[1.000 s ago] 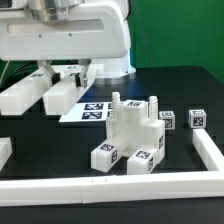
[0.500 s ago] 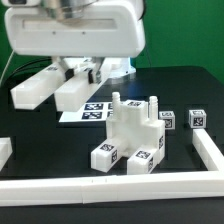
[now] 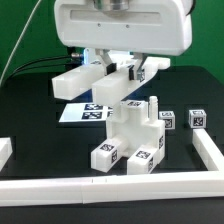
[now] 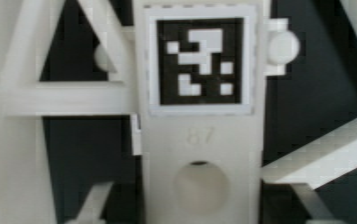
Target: Assemble chair
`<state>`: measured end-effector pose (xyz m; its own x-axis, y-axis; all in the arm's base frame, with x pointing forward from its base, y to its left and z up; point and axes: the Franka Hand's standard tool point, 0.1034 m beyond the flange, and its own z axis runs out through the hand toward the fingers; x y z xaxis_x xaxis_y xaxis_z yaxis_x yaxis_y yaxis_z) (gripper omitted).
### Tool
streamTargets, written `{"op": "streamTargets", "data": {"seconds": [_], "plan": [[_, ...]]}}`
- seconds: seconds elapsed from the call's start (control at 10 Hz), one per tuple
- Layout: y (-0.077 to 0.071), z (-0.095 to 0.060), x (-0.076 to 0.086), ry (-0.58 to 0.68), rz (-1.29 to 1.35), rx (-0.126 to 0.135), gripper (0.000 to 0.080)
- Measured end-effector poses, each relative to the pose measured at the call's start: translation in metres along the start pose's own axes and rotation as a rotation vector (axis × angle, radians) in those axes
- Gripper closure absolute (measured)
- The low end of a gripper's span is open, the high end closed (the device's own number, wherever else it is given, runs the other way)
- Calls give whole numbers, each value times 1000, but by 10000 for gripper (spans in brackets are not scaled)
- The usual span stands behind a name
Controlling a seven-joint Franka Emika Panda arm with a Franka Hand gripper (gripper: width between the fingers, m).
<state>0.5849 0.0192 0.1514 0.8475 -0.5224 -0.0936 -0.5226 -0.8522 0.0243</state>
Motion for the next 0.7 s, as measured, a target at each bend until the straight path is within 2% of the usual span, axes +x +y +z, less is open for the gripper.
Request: {"op": "streamTargets", "data": {"seconds": [0.1, 0.4, 0.5, 0.7], "plan": [[-9, 5, -2, 32, -22, 12, 515], [-8, 7, -4, 26, -19, 7, 515], [-21, 9, -12, 38, -17, 3, 515], [-31, 12, -21, 35, -30, 2, 515]]}}
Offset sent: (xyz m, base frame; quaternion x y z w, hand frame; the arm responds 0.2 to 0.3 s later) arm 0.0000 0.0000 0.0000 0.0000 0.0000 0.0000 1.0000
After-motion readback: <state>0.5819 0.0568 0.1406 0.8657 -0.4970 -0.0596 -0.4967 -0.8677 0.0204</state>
